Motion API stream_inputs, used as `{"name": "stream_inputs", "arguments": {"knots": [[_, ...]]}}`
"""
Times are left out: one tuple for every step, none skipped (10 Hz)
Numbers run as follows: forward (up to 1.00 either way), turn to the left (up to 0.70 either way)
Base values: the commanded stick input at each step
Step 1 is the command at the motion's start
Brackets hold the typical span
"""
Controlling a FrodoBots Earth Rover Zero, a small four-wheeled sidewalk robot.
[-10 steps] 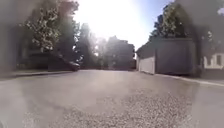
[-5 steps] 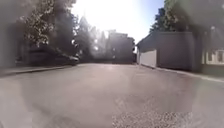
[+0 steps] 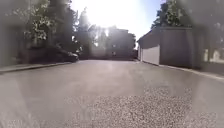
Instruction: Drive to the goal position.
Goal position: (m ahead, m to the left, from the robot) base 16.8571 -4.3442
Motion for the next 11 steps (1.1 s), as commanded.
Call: {"name": "stream_inputs", "arguments": {"knots": [[0.70,0.00],[0.70,0.00],[0.70,0.00],[0.70,0.00],[0.70,0.00],[0.70,0.00],[0.70,0.00],[0.70,0.00],[0.70,0.00],[0.70,0.00],[0.70,0.00]]}}
